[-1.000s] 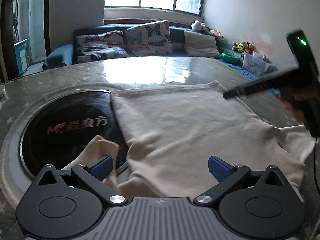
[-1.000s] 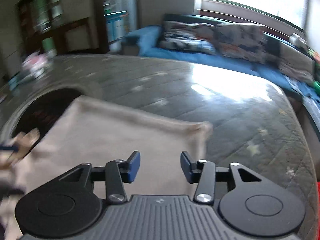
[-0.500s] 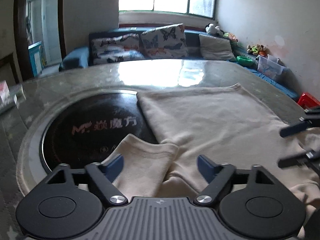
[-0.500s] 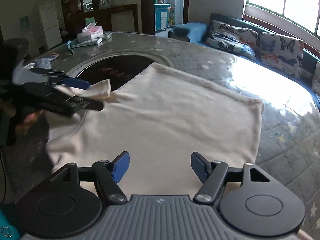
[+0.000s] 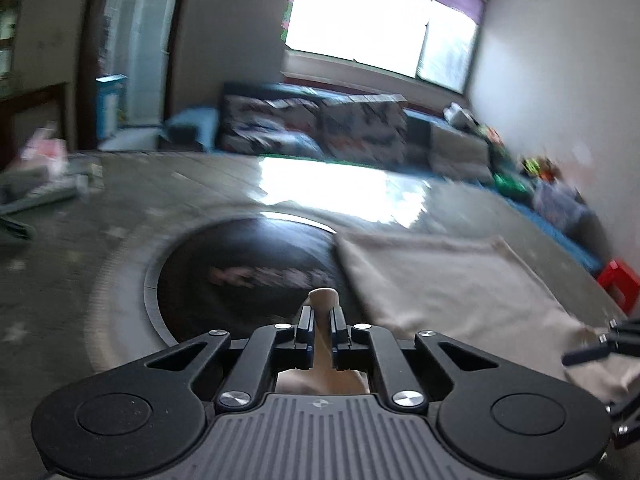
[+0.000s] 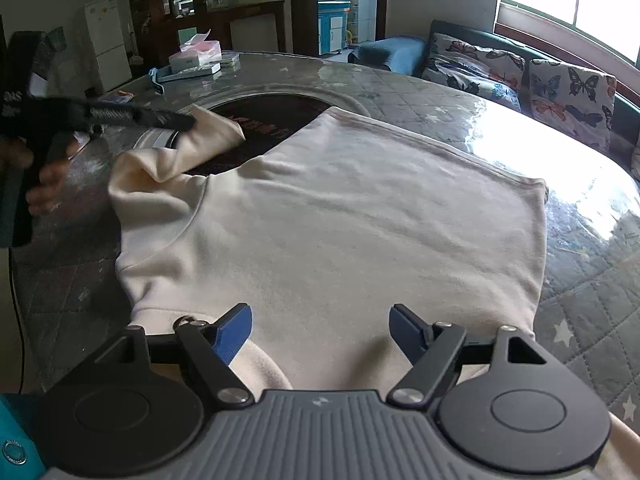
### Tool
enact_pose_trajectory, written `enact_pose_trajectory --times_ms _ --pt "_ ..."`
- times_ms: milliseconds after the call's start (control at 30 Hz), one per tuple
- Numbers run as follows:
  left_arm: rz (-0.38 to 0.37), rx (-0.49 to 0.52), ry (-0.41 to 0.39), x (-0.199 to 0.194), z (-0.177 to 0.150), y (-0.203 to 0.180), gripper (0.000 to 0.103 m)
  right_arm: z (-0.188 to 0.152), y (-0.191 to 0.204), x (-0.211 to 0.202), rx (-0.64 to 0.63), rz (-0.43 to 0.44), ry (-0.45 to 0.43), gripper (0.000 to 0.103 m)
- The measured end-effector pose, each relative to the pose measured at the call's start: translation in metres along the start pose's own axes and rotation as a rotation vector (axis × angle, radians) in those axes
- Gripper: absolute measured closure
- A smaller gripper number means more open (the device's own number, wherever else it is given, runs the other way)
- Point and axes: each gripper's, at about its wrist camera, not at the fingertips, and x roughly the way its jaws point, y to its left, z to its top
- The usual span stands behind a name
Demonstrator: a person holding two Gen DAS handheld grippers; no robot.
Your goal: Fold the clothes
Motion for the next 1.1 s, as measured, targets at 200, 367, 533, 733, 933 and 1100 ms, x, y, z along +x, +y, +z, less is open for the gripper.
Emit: enact_pose_trajectory --times_ms 200,367,533,733,933,1100 --pt "0.111 -0.041 -0.055 -0.036 -0.003 0.028 0.096 0.001 0.008 -0.006 -0.024 0.001 -0.012 0.025" --pt "0.229 -0.106 -0.077 -0.060 -0.017 0.058 0.097 0.002 0.015 -0.011 -0.044 0.003 -0.023 0.024" --pt "0.313 -0.120 -0.030 -0.063 -0.032 0.081 0.097 0.010 0.026 -0.005 -0.089 0.028 -0.020 0.024" --pt "0.337 -0.097 0.003 -0.061 -0.043 0.085 0.097 0.019 0.041 0.008 -0.127 0.053 -0.008 0.024" --pt "0.340 -0.092 -0.024 -0.052 -0.029 0.084 0.097 0.016 0.061 0.016 -0.196 0.103 0.028 0.025" --pt "0.352 -0.071 -0.018 -0.043 -0.024 0.085 0.097 0.014 0.078 0.022 -0.251 0.144 0.057 0.026"
